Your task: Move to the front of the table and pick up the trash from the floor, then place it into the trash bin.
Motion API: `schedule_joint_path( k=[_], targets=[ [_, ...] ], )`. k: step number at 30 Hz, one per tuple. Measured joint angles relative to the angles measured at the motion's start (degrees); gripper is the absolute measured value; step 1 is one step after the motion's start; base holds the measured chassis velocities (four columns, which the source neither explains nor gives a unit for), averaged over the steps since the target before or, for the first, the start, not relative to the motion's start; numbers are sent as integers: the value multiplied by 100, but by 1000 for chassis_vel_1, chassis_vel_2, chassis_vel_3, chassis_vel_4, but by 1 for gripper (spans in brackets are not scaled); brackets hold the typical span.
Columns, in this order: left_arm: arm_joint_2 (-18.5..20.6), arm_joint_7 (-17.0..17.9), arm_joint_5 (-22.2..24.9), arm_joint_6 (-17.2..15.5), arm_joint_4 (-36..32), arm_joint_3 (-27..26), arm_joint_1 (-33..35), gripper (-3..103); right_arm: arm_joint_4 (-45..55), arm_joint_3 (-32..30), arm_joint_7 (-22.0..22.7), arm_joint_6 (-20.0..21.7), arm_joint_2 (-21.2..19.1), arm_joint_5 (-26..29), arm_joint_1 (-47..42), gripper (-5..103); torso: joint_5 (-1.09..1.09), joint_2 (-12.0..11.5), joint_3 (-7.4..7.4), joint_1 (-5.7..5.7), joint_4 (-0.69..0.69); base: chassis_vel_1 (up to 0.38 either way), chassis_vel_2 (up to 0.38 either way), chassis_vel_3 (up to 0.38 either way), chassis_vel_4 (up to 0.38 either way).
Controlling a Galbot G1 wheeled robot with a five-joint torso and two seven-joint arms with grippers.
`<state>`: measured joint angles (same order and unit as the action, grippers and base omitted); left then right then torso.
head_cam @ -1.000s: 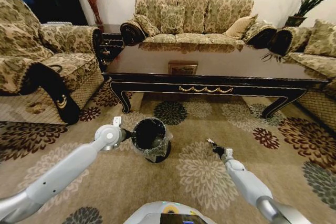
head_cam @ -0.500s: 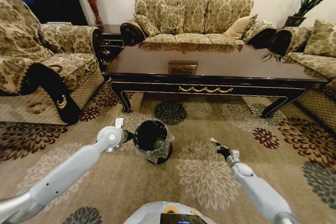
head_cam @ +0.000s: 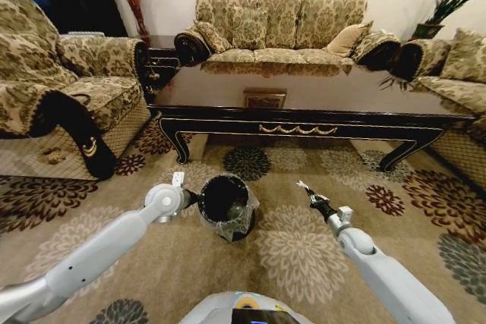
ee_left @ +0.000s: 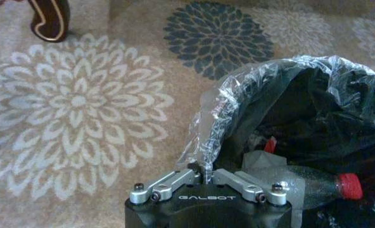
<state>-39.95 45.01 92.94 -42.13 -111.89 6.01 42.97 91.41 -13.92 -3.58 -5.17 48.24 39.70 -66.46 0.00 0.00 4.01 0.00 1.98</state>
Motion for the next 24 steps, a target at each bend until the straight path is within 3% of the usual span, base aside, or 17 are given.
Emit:
schedule_joint_path(
  k=[13,24],
  targets=[
    [-98,50,-31,0,-11,731,-374,0,1896,-233,399,436,-219,74,-818,0,0,-1,0,0,1,0,0,0,0],
    [-336,124,97,0,128,1331,-943,0,3216,-226,417,478,-333,-526,-1605,0,1,-1,0,0,0,0,0,0,0]
  ],
)
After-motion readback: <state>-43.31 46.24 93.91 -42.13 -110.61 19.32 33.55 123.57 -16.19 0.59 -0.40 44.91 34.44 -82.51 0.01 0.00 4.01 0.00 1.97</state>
